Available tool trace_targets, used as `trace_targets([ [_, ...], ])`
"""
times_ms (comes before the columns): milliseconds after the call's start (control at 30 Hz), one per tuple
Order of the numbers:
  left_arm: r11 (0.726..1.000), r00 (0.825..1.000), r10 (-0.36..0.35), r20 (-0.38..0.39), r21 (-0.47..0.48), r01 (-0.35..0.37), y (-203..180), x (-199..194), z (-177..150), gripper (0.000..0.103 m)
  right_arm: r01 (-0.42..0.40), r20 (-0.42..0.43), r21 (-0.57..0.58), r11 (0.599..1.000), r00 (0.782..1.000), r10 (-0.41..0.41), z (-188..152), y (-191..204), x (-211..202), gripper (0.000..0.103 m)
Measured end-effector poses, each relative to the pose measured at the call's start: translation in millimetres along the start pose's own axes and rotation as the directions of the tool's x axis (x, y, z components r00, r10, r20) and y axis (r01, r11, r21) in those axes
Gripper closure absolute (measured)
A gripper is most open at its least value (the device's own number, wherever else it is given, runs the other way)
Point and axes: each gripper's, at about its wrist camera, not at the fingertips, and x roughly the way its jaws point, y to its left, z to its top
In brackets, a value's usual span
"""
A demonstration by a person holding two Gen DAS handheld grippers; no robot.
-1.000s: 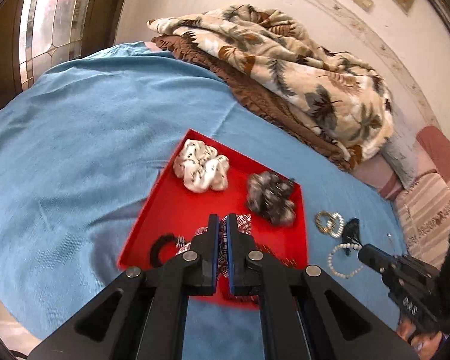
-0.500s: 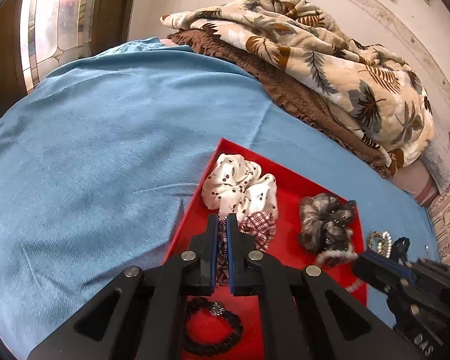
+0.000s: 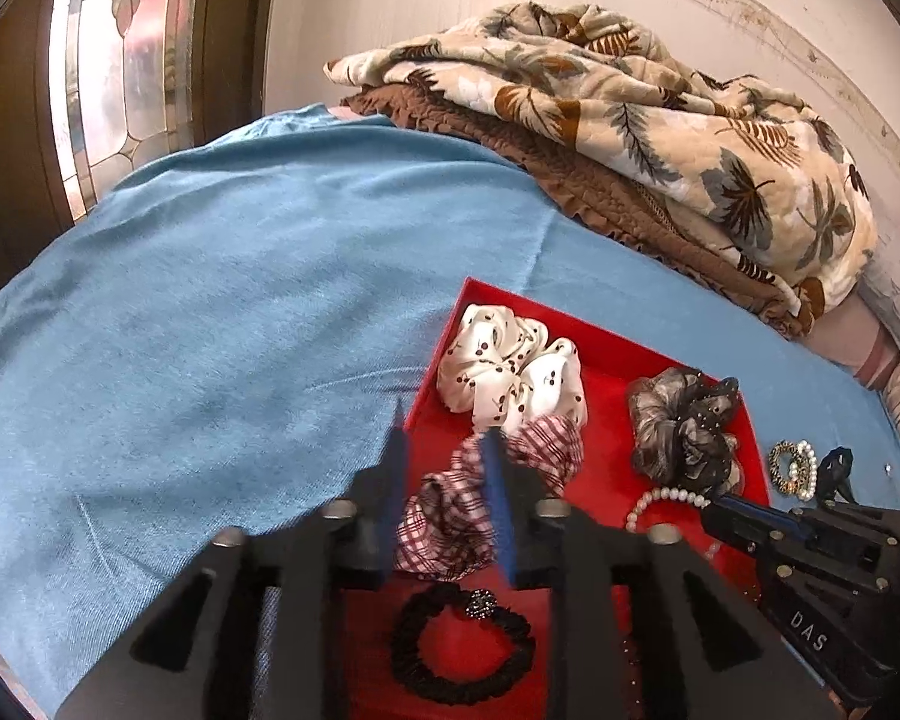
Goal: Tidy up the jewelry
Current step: 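Lower the plaid scrunchie and pearl bracelet into the red tray and open both tools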
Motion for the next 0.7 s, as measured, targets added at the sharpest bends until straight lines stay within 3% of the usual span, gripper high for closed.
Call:
trace_targets([
  [100,1.0,0.999,0.002,0.038,0.0,-0.002,-0.6,-6.5,-0.2,0.059,0.015,0.024,-0.029,0.999,1.0,-0.014,-1.1,6.2,-8.2,0.092],
  [167,1.0,0.999,0.003,0.054,0.004,-0.004,-1.9,-9.0,-0.4,0.055,0.025,0.047,-0.048,0.999,0.999,-0.023,-2.2,11.1,-16.3,0.073],
  [267,1.0,0.997,0.004,0.077,0.009,-0.005,-3.4,-12.2,-1.1,0.049,0.043,0.09,-0.074,0.996,0.995,-0.037,-5.9,17.1,-31.5,0.057],
  [467,1.0,0.992,0.021,0.128,0.019,-0.023,-7.3,-19.7,-3.2,0.041,0.074,0.139,-0.097,0.993,0.988,-0.06,-28.3,16.4,-61.4,0.045],
  [700,0.996,0.979,0.072,0.191,0.038,-0.081,-15.7,-31.0,-12.7,0.038,0.127,0.146,-0.047,0.991,0.982,-0.119,-69.3,-8.5,-91.2,0.041],
])
